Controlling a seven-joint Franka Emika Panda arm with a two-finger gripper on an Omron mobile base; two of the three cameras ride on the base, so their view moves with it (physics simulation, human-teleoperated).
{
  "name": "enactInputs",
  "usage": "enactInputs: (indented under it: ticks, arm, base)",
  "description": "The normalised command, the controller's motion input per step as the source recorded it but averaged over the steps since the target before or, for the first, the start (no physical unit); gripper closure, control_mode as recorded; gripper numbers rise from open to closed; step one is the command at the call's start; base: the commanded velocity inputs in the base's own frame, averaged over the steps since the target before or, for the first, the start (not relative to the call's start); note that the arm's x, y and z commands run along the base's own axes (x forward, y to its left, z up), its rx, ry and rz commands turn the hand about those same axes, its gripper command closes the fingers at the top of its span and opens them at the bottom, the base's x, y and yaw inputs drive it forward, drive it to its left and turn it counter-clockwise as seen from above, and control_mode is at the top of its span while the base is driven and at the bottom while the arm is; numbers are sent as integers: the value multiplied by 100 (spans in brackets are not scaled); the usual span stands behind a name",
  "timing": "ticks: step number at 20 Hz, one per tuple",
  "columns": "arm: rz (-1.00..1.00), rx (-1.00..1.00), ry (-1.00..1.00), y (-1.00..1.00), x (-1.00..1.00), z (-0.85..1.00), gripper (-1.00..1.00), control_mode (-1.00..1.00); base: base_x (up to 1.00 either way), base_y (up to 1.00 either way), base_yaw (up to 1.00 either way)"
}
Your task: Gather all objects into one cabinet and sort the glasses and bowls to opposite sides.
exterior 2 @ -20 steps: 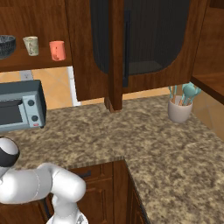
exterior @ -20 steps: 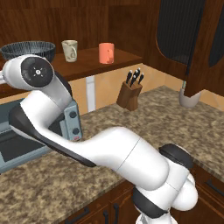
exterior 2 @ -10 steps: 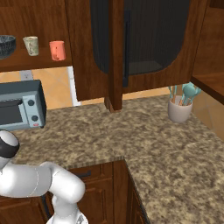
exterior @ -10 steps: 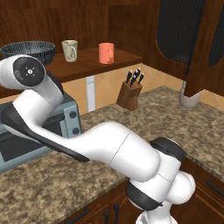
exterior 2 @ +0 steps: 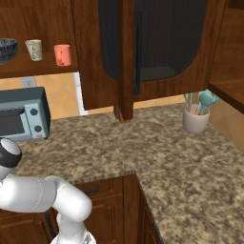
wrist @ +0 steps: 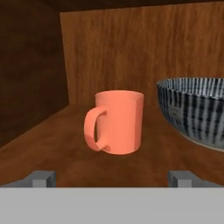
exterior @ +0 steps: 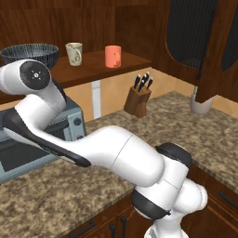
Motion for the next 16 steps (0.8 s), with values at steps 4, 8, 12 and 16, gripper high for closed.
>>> enactInputs:
  ticks: [4, 8, 12, 16]
  arm:
    - [-4, 4, 0, 6, 36, -5, -100, -100]
    - [-9, 3, -1, 38, 3, 0, -100, -100]
    - [-11, 1, 0, 49, 0, 0, -100, -100]
    - [-16, 0, 0, 22, 1, 0, -100, -100]
  base:
    - [0, 0, 0]
    - [0, 0, 0]
    - [0, 0, 0]
    - [0, 0, 0]
